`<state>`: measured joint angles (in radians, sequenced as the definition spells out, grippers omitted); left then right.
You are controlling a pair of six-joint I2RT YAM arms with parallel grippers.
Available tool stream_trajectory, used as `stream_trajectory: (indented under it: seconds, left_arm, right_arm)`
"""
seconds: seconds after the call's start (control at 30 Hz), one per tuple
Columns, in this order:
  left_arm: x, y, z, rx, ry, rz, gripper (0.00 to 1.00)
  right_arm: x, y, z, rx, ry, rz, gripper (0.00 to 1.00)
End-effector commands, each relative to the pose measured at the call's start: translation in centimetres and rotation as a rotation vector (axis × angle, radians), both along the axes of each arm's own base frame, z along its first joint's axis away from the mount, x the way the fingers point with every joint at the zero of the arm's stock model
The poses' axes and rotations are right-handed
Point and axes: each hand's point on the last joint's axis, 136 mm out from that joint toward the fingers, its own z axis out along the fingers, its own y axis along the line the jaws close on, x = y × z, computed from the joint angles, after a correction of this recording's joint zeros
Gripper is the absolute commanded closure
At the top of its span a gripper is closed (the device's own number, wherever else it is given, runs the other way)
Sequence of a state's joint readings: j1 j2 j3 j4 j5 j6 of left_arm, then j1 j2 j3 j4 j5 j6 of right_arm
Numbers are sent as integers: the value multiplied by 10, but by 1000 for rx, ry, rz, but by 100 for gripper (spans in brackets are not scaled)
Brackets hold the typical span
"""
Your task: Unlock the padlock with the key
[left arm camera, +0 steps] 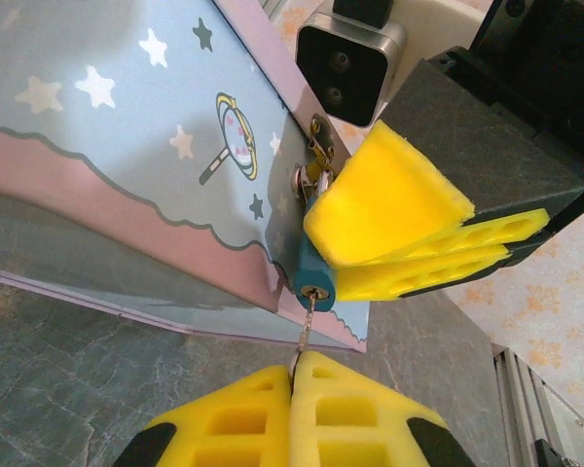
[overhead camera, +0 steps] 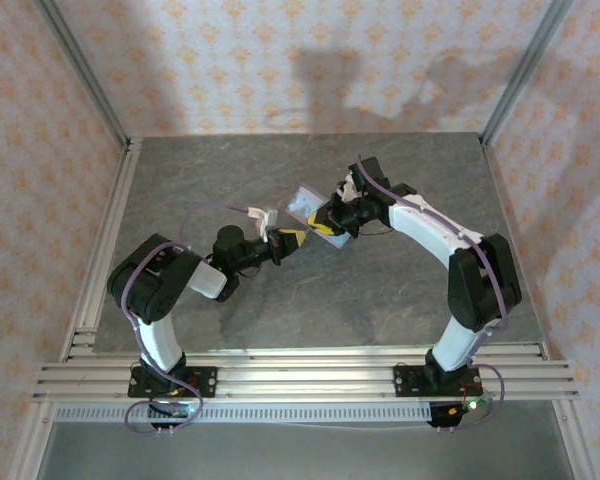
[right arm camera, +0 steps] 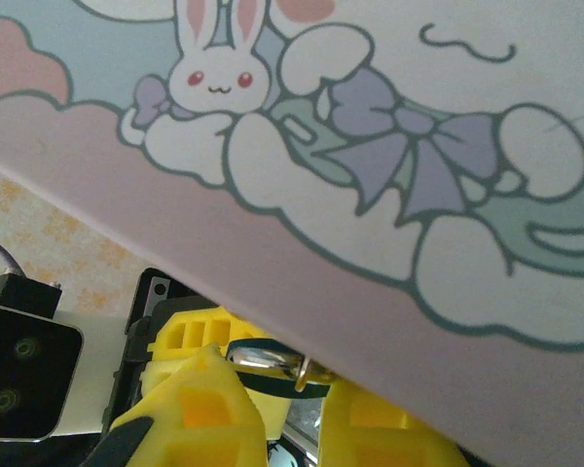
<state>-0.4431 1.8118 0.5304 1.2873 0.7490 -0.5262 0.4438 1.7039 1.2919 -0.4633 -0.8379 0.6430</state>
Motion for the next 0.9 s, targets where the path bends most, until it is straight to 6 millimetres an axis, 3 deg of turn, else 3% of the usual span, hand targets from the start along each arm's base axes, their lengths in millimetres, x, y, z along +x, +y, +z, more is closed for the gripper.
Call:
stream_trajectory:
  seconds: [0.0, 0.87]
  left_arm:
    - [5, 0, 12, -23, -44, -5, 100]
    - [17, -19, 25, -123, 55, -20, 100]
  right_arm:
    - [5, 5, 27, 60, -85, 12, 100]
    - [-3, 6, 9, 26, -65, 23, 100]
